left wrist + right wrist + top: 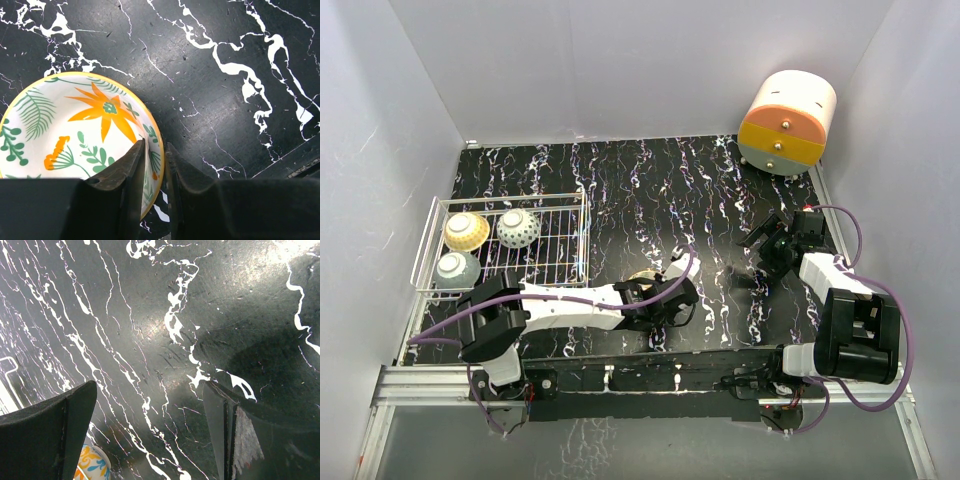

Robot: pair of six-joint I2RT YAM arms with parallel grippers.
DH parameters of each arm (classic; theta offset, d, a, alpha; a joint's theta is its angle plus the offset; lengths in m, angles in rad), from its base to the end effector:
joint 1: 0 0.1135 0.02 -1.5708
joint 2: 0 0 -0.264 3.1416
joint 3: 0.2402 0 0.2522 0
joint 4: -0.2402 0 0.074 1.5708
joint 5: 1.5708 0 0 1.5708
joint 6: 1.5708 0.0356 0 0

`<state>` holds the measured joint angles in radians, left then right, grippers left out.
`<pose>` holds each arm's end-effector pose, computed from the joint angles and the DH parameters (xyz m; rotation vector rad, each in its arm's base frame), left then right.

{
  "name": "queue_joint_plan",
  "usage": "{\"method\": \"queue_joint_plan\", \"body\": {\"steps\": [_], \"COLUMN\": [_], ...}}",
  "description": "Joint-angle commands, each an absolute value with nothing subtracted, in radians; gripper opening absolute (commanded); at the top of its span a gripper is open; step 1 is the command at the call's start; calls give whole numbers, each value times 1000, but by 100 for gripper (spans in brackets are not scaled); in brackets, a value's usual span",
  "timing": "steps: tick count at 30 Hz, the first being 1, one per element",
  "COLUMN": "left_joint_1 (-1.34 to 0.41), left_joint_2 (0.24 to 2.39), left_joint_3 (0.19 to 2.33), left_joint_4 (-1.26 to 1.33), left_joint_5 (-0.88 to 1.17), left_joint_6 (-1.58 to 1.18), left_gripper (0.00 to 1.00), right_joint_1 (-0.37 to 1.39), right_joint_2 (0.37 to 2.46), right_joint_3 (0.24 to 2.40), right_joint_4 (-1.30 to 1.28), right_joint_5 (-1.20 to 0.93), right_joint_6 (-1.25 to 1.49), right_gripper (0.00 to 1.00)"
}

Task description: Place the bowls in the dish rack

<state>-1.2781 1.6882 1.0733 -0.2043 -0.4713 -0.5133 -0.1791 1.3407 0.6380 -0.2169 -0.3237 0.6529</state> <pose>0.1187 -0.3379 0.2061 0.6550 2.2114 -0.3627 0.2488 -0.0335 0.1723 0.8908 2.3599 0.5993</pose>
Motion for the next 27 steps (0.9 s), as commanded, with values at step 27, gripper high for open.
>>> {"method": "queue_joint_plan", "body": {"steps": [27], "left_joint_1": [-1278], "left_joint_2": [1665], "left_joint_3": [1069], "left_joint_4": [-218], "left_joint_5": [-500], "left_joint_6": [-552], "left_gripper": [26], "right_joint_1": [-183], "right_joint_2": [1315], "right_joint_3": [632], "right_joint_4": [-192], "right_joint_5": [-315], "right_joint_6": [634], "right_gripper": [90]}}
